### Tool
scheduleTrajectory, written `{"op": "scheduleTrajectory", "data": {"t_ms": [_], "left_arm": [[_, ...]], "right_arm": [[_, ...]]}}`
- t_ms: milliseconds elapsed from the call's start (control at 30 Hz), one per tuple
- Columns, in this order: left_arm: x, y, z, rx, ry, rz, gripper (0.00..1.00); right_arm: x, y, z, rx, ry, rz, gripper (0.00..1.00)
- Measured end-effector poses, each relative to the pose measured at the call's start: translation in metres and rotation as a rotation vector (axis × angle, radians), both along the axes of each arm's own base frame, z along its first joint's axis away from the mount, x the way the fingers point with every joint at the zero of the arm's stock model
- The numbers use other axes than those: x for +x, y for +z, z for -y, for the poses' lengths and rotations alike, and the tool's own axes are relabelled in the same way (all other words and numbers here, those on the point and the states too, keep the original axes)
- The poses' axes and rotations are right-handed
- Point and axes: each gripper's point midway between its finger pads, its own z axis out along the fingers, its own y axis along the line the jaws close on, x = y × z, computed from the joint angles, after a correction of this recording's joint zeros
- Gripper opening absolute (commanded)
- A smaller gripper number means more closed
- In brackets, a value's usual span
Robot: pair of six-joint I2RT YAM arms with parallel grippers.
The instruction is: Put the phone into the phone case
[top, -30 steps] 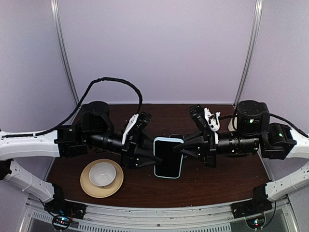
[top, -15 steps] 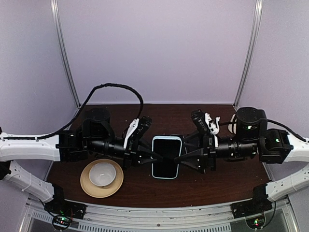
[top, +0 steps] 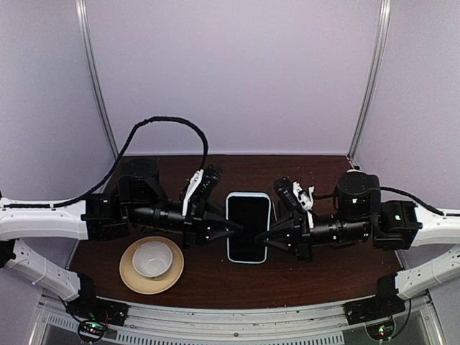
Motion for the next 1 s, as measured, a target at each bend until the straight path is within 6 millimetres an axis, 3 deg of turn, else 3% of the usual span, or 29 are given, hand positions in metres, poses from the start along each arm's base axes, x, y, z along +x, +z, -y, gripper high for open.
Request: {"op": "scheduleTrajectory", "data": {"t_ms": [33, 100, 233, 367, 467, 600, 867, 1000], "left_arm": [[0.002, 0.000, 0.000, 0.001, 0.014, 0.007, 0.80], [0.009, 0.000, -0.001, 0.007, 0.052, 0.011, 0.92], [0.043, -0.005, -0.009, 0.073, 0.240, 0.018, 0.96], [0.101, -0.019, -0.040, 0.204, 0.521, 0.007, 0.97], [0.131, -0.038, -0.069, 0.303, 0.682, 0.000, 0.97], [0.136, -0.056, -0.084, 0.395, 0.747, -0.009, 0.97], [0.149, -0.070, -0.100, 0.491, 0.813, -0.039, 0.97], [0.154, -0.073, -0.107, 0.511, 0.837, -0.051, 0.97]], "right_arm": [[0.002, 0.000, 0.001, -0.002, -0.007, -0.019, 0.00], [0.014, -0.003, 0.007, -0.028, -0.051, -0.065, 0.00], [0.060, -0.015, 0.028, -0.106, -0.218, -0.195, 0.00], [0.094, -0.061, 0.049, -0.214, -0.368, -0.387, 0.00], [0.090, -0.112, 0.048, -0.321, -0.375, -0.557, 0.00], [0.073, -0.167, 0.047, -0.441, -0.358, -0.741, 0.00], [0.078, -0.223, 0.054, -0.491, -0.369, -0.990, 0.02], [0.079, -0.229, 0.061, -0.459, -0.372, -1.042, 0.29]]}}
